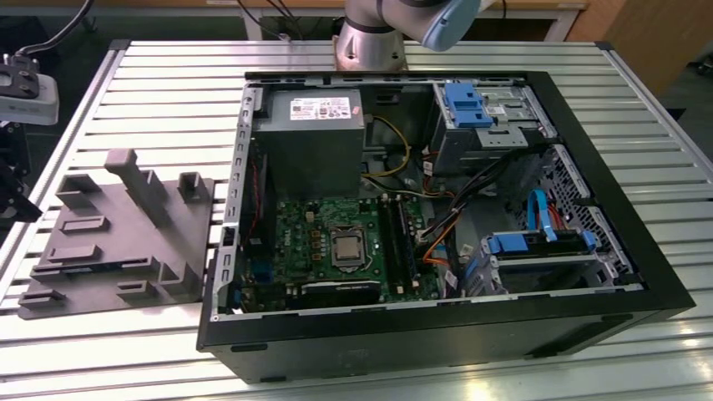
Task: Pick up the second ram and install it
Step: 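Pick up the second ram and move it above second insertion slot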
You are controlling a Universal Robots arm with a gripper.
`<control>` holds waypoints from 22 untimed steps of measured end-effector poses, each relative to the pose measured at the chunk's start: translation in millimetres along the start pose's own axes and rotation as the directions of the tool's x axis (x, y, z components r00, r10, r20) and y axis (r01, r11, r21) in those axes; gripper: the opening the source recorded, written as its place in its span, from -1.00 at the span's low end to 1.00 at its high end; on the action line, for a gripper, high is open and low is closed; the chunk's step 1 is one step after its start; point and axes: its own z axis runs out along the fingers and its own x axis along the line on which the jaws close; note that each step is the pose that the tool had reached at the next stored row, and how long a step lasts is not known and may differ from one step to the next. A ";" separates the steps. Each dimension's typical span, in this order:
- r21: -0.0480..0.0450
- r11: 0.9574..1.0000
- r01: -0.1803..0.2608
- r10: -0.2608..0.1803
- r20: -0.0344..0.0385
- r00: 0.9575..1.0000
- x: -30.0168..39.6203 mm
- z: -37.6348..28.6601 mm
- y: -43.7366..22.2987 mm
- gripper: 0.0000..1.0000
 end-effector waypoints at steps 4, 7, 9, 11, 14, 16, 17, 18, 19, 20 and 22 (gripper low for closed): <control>0.000 1.000 0.000 0.000 0.000 1.000 0.0 1.1 -0.1 -0.79; 0.000 1.000 0.000 0.000 0.000 1.000 0.1 1.9 -0.1 -0.79; 0.000 1.000 0.000 0.000 0.000 1.000 0.1 2.4 -0.1 -0.79; 0.000 1.000 0.000 0.000 0.000 1.000 0.1 2.8 -0.1 -0.79; 0.000 1.000 0.000 0.000 0.000 1.000 0.1 3.6 -0.2 -0.79; 0.000 1.000 0.000 0.000 0.000 1.000 0.1 4.1 -0.2 -0.79; 0.000 1.000 0.000 0.000 0.000 1.000 0.1 4.2 -0.2 -0.79; 0.000 1.000 0.000 0.000 0.000 1.000 0.1 4.5 -0.2 -0.79; 0.000 1.000 0.000 0.000 0.000 1.000 0.1 4.7 -0.2 -0.79; 0.000 1.000 0.000 0.000 0.000 1.000 0.1 4.9 -0.2 -0.79; 0.000 1.000 0.000 0.000 0.000 1.000 0.1 5.4 -0.2 -0.79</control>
